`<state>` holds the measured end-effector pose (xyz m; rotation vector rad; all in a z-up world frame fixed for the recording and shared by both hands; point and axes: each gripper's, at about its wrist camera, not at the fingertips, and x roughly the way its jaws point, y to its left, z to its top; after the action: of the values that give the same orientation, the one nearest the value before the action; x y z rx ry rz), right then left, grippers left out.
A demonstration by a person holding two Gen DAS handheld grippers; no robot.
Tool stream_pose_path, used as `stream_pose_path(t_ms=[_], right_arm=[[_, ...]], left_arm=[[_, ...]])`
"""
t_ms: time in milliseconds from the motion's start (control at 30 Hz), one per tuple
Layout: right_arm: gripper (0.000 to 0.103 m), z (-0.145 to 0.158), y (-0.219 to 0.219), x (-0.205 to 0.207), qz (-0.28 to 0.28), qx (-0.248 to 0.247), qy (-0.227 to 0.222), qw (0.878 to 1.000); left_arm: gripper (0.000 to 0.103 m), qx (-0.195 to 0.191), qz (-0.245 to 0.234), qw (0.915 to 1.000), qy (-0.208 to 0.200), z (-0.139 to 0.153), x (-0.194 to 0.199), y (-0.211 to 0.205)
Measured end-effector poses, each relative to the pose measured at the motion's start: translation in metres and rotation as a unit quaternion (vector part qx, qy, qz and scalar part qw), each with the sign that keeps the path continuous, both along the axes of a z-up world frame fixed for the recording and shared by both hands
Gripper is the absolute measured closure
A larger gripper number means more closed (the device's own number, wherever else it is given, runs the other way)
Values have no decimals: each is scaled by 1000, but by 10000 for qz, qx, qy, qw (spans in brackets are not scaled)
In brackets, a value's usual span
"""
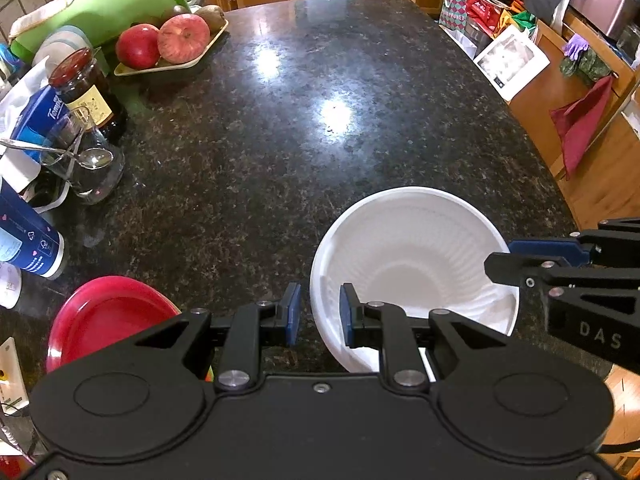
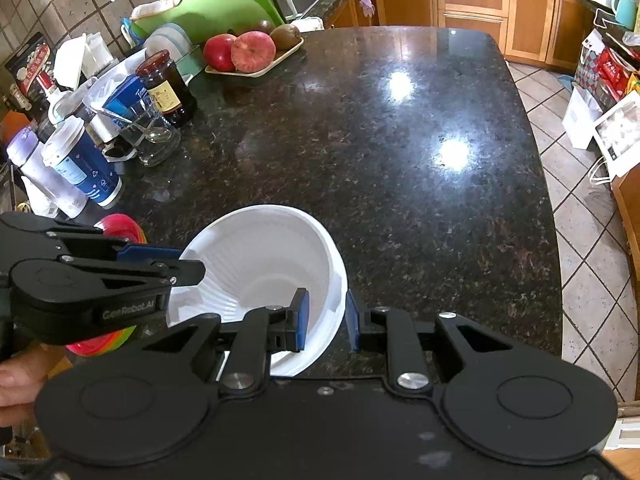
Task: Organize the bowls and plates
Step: 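Lower the small bowl into the nested bowls and open both grippers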
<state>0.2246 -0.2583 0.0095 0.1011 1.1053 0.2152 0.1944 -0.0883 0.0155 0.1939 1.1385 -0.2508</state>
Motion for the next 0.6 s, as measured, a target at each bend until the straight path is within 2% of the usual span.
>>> stream_pose_path(t_ms=[267,600], right_arm=[[80,3,-2,-1,-20,-6,-158,9999],[80,10,-9,-8,-134,-74,-621,9980]], left_arm=[[76,-20,98,9999,-127,5,1,3],[76,105,266,9968,-742,13,-6,6]])
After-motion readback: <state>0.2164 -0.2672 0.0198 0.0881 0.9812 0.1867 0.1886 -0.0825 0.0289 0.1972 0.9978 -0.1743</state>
